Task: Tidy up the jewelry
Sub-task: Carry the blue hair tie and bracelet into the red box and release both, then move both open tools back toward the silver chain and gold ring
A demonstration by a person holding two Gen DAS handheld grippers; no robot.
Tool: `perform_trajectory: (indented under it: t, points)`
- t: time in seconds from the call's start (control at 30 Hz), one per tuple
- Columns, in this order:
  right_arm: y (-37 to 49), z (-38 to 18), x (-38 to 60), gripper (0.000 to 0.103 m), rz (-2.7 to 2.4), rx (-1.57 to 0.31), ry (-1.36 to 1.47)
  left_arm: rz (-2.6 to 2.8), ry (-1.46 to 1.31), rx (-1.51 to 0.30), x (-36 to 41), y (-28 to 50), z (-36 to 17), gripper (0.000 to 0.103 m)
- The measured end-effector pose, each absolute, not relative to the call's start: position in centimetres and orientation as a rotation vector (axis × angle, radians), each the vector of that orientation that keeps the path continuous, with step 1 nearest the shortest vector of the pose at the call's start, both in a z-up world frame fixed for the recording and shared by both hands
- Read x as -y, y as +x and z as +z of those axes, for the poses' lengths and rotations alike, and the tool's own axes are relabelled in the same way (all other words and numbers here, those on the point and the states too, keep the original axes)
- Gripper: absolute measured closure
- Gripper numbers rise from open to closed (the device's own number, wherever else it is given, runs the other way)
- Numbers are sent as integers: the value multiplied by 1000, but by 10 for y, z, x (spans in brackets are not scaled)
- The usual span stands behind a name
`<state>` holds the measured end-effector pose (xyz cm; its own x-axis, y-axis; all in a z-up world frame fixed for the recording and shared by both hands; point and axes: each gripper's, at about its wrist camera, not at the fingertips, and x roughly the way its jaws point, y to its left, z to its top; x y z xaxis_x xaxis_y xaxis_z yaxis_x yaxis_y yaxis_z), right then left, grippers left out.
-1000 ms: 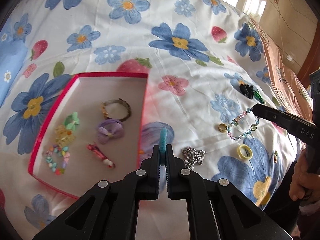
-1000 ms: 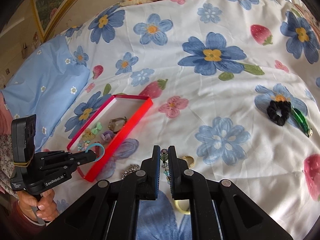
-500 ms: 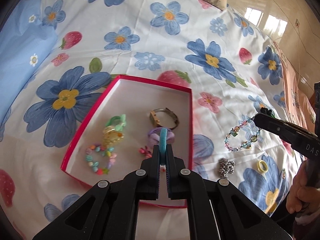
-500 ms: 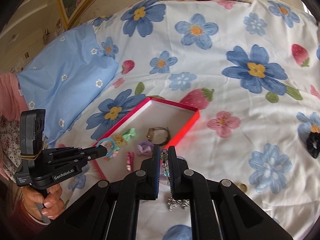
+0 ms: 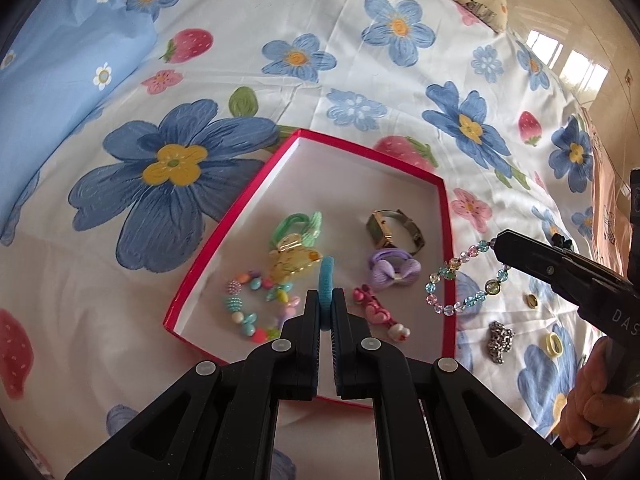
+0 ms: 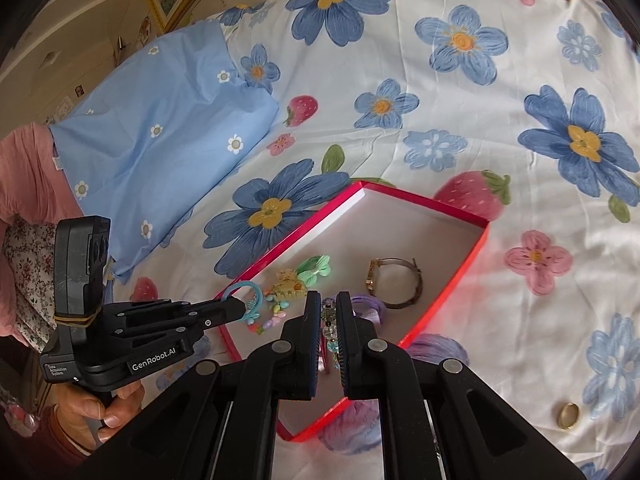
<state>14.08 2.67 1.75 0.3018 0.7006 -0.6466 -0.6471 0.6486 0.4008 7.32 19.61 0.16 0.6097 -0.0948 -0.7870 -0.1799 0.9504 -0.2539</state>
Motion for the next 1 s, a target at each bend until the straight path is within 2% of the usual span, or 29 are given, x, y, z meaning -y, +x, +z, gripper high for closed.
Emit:
perform_trajectory:
  t: [0.6,0.73,0.87,1.0]
  points:
    - [178,-41,-55,96,852,-1006,28,63,-361,-1025,-206,134,-53,98]
    - [181,-48,-57,96,842,-1019,17,73,-375,-1041,-209,137,-60,94]
    - [182,-51,-58,96,834,-1023,8,84,-372,-1031,-207,136,-59,82]
    - [182,-54,-58,95,832,-1030,6,86,-354,-1027,-203,134,-58,82]
